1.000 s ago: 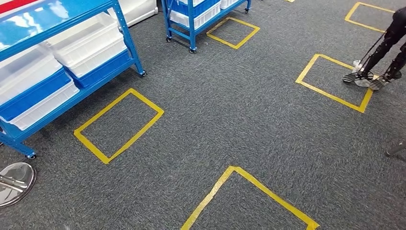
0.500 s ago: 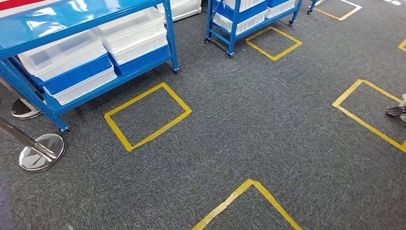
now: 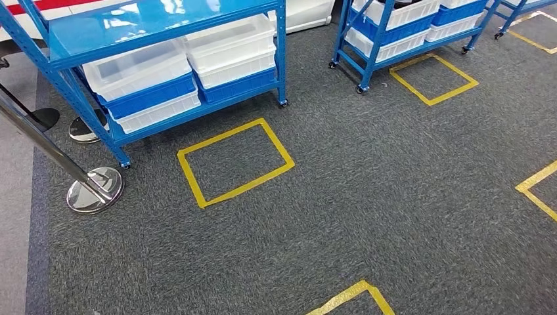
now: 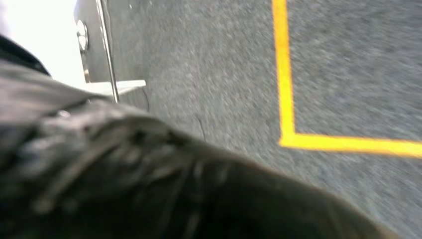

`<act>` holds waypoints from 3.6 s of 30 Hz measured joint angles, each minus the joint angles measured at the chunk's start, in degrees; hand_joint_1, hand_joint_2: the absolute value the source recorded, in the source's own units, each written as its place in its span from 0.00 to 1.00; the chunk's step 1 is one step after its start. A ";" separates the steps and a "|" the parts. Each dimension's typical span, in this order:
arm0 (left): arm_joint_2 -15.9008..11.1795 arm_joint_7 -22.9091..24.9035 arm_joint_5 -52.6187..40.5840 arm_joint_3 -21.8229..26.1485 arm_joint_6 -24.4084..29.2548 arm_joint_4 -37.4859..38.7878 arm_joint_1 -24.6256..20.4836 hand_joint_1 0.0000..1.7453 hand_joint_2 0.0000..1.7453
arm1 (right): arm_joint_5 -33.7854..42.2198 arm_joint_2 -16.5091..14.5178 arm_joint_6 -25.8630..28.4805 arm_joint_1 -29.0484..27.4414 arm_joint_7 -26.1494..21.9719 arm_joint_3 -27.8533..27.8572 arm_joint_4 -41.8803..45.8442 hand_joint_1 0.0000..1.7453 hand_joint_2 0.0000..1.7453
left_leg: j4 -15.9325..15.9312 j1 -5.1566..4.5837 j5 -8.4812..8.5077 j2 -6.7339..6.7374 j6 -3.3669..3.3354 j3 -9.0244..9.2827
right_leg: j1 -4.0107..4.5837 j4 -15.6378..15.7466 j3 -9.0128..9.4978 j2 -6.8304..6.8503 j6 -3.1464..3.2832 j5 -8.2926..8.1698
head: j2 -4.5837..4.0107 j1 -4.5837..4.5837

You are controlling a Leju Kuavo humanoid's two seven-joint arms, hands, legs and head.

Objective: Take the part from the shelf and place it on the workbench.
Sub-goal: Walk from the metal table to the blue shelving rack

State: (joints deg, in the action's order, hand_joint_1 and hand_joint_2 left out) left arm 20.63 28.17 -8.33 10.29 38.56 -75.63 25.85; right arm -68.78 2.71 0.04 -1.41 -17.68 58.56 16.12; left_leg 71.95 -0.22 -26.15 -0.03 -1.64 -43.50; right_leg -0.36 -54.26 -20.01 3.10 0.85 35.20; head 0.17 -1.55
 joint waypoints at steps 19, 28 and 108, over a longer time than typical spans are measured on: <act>-0.04 -0.90 -0.02 0.12 -0.70 1.15 -0.07 0.00 0.00 | -4.01 0.20 -0.75 -0.14 -0.43 2.89 -0.18 0.00 0.00 | -19.54 1.40 -10.68 -7.75 -0.09 28.28 | -3.90 -6.96 -21.23 -4.85 -6.65 -12.44 | 0.00 1.30; -0.21 -1.48 -0.07 0.67 -1.32 1.83 -1.22 0.00 0.00 | -6.49 -0.02 -1.06 0.70 -1.00 5.98 0.27 0.00 0.00 | 2.76 1.51 -12.09 -0.47 2.48 10.55 | -2.96 -2.33 -8.73 -1.27 -1.69 -6.80 | 0.00 1.19; 0.11 -1.64 -0.57 2.54 -3.07 5.08 -2.95 0.00 0.00 | -9.46 -0.69 -1.36 1.94 -1.44 10.07 0.85 0.00 0.00 | -14.45 -0.11 0.02 -0.87 -1.81 11.57 | -1.29 -15.47 -14.86 -2.73 -3.09 -1.03 | 0.00 0.56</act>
State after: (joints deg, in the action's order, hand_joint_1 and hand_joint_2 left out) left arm 20.74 26.53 -8.90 12.83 35.49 -70.55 22.90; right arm -78.25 2.02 -1.31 0.53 -19.12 68.63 16.97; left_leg 57.50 -0.33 -26.13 -0.90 -3.45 -31.93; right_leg -1.65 -69.73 -34.87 0.37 -2.24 34.17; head 0.17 -0.99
